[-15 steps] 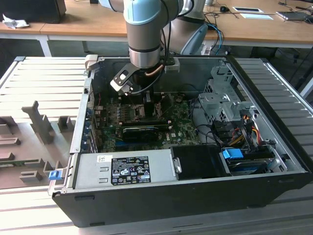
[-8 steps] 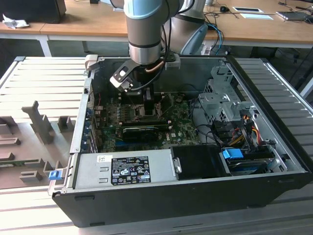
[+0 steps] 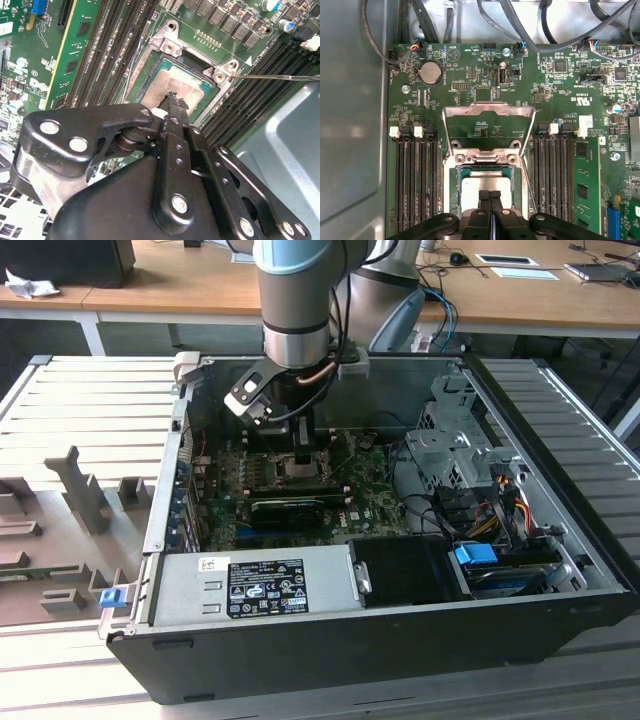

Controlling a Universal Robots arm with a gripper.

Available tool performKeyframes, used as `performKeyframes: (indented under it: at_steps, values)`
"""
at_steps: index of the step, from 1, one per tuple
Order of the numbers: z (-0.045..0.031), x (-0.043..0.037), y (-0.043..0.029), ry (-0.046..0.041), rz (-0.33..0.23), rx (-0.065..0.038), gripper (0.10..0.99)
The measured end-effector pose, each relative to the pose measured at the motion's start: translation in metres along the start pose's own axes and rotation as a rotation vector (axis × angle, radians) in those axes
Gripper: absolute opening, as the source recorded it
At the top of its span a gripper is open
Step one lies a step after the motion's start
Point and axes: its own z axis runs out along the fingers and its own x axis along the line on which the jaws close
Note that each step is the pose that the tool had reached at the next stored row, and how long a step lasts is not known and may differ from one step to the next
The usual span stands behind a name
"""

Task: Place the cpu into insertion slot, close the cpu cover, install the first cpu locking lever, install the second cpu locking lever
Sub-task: 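Place the cpu into insertion slot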

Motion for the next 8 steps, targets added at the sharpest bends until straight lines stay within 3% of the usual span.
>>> performKeyframes:
  at_steps: [3, 8]
  values:
    - [-0.0022, 0.0000, 0.0004, -0.0043, 0.000, 0.003, 0.106]
    - [-0.0053, -0.0001, 0.0007, -0.0043, 0.000, 0.004, 0.106]
